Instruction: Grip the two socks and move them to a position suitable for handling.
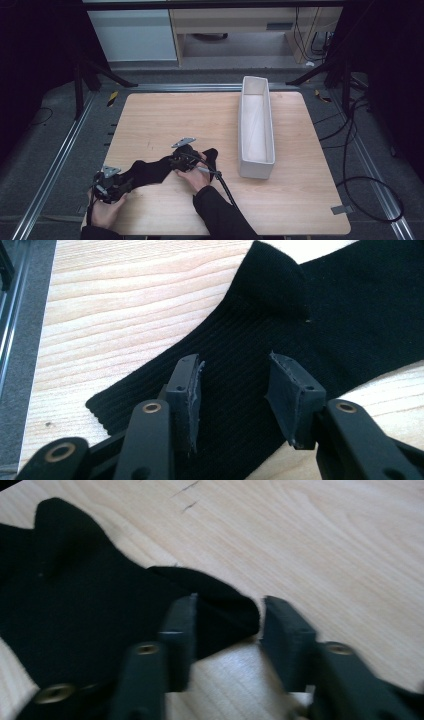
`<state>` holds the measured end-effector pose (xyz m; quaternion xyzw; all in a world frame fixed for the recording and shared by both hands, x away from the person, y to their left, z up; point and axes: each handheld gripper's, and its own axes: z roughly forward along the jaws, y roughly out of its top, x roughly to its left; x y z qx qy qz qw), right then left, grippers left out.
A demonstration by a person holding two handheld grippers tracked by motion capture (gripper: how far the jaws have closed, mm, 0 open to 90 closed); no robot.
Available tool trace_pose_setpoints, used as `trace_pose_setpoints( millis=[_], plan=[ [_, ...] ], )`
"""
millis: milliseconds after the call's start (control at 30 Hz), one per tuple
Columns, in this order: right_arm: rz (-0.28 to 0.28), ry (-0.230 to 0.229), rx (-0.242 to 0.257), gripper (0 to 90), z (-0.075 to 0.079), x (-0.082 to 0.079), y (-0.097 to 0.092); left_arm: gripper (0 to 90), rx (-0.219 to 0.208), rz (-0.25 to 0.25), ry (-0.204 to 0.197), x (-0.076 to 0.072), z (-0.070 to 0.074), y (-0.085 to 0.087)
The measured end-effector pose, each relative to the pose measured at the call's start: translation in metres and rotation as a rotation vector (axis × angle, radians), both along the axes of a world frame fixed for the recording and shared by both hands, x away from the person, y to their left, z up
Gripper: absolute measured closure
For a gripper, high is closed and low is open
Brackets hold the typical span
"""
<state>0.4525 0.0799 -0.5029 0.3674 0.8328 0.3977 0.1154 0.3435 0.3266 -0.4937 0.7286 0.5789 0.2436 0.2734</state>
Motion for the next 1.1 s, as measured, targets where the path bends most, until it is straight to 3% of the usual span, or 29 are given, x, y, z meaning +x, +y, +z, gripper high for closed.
trace_pose_setpoints(
  millis=[33, 133, 167, 367, 467, 533, 633, 667, 733, 900, 1100],
  plan=[
    [0.000, 0.002, -0.001, 63.5, 0.000, 0.000, 0.000, 55.9, 0.000, -0.002, 0.000, 0.000, 0.000, 0.000],
    [0.009, 0.000, 0.010, 84.5, 0.002, -0.001, -0.002, 55.9, -0.004, -0.008, 0.000, 0.000, 0.000, -0.002],
    [0.010, 0.003, 0.020, 86.2, 0.002, -0.001, -0.003, 55.9, -0.006, -0.011, -0.002, 0.000, 0.000, -0.003],
    [0.013, -0.024, 0.038, 87.9, 0.009, -0.001, -0.012, 54.2, -0.025, -0.035, -0.006, 0.000, 0.000, -0.010],
    [0.012, -0.046, 0.060, 87.9, 0.018, -0.002, -0.019, 53.0, -0.049, -0.039, -0.076, -0.005, 0.008, -0.011],
    [0.014, -0.063, 0.060, 87.8, 0.023, -0.003, -0.021, 51.7, -0.054, -0.039, -0.099, -0.007, 0.012, -0.008],
    [0.033, -0.105, 0.064, 87.9, 0.032, -0.007, -0.025, 53.2, -0.047, -0.028, -0.075, -0.008, 0.009, -0.002],
    [0.046, -0.115, 0.073, 87.9, 0.035, -0.009, -0.025, 54.5, -0.040, -0.021, -0.036, -0.005, 0.004, 0.002],
    [0.054, -0.118, 0.077, 87.9, 0.037, -0.011, -0.025, 54.6, -0.040, -0.019, -0.016, -0.003, 0.002, 0.003],
    [0.154, -0.137, 0.116, 87.6, 0.041, -0.028, -0.013, 55.2, -0.028, -0.032, -0.010, -0.001, 0.000, 0.002],
    [0.258, -0.137, 0.103, 87.4, 0.036, -0.048, 0.010, 55.1, -0.023, -0.038, -0.005, 0.000, 0.000, 0.001]
  ],
)
